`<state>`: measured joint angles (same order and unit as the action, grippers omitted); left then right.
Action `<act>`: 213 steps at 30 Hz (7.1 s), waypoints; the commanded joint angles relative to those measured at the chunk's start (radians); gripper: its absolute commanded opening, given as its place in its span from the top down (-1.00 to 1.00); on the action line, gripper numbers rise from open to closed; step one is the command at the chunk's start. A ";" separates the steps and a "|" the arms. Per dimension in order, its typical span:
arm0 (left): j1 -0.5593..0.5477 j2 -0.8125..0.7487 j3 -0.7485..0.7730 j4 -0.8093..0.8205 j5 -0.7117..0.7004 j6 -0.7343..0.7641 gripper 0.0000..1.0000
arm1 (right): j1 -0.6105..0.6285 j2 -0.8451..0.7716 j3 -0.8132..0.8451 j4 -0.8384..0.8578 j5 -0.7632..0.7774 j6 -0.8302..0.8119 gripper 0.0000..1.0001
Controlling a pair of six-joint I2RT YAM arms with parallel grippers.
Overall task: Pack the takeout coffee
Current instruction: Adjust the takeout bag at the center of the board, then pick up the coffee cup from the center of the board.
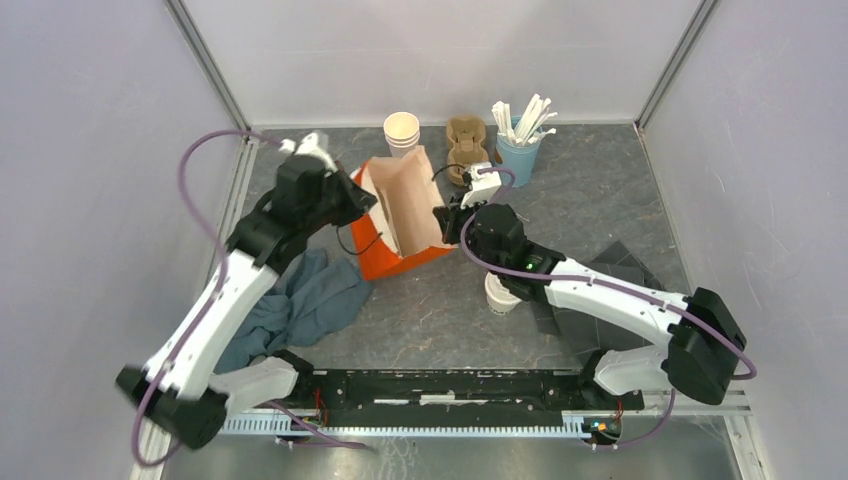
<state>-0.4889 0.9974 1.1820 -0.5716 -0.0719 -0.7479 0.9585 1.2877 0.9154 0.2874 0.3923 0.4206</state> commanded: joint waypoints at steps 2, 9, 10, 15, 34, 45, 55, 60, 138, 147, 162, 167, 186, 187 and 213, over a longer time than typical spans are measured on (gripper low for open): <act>-0.054 0.108 0.217 -0.108 0.088 -0.008 0.96 | -0.015 -0.052 -0.011 0.047 -0.067 0.066 1.00; 0.051 0.256 0.401 -0.196 0.259 0.031 0.97 | -0.092 0.022 0.020 -0.003 -0.259 0.218 1.00; -0.010 0.252 0.460 -0.195 0.201 0.072 0.96 | -0.092 -0.010 -0.014 0.059 -0.272 0.226 1.00; -0.051 0.101 0.246 -0.160 -0.108 -0.046 0.96 | -0.128 -0.007 -0.097 0.013 -0.264 0.392 1.00; 0.004 0.128 0.340 -0.118 0.107 -0.074 0.96 | -0.129 -0.058 -0.083 -0.005 -0.353 0.411 1.00; 0.006 0.292 0.170 -0.209 0.300 -0.089 0.96 | -0.218 -0.032 -0.093 -0.170 -0.356 0.289 0.81; 0.005 0.268 0.286 -0.190 0.273 0.089 0.96 | -0.208 -0.026 0.225 -0.497 -0.280 0.106 -0.85; 0.005 0.167 0.233 -0.058 0.282 0.202 0.96 | -0.208 -0.059 0.384 -0.578 -0.275 -0.112 -0.96; 0.006 -0.069 0.037 -0.260 0.109 -0.453 0.81 | 0.107 0.036 0.621 -0.552 -0.071 -0.321 1.00; 0.006 -0.165 0.115 -0.336 0.015 -0.248 -0.47 | -0.170 0.071 0.497 -0.551 -0.562 -0.071 1.00; 0.006 0.101 0.448 -0.490 -0.063 0.115 -0.88 | -0.176 0.235 0.751 -0.755 -0.752 -0.449 1.00; 0.006 0.147 0.437 -0.463 0.047 0.129 -0.87 | -0.177 0.257 0.784 -0.751 -0.772 -0.445 1.00; -0.003 0.283 0.368 -0.450 -0.085 0.162 -0.17 | -0.177 0.275 0.820 -0.769 -0.785 -0.396 1.00; -0.003 0.292 0.372 -0.452 -0.098 0.166 -0.07 | -0.176 0.274 0.818 -0.771 -0.782 -0.394 1.00; -0.004 0.224 0.244 -0.408 -0.212 0.075 0.96 | -0.267 -0.109 0.797 -1.123 -0.410 -0.377 -0.96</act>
<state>-0.4911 1.2640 1.4376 -1.0229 -0.2272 -0.6186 0.6891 1.2987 1.8179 -0.7868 -0.1711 0.0109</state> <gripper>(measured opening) 0.027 0.979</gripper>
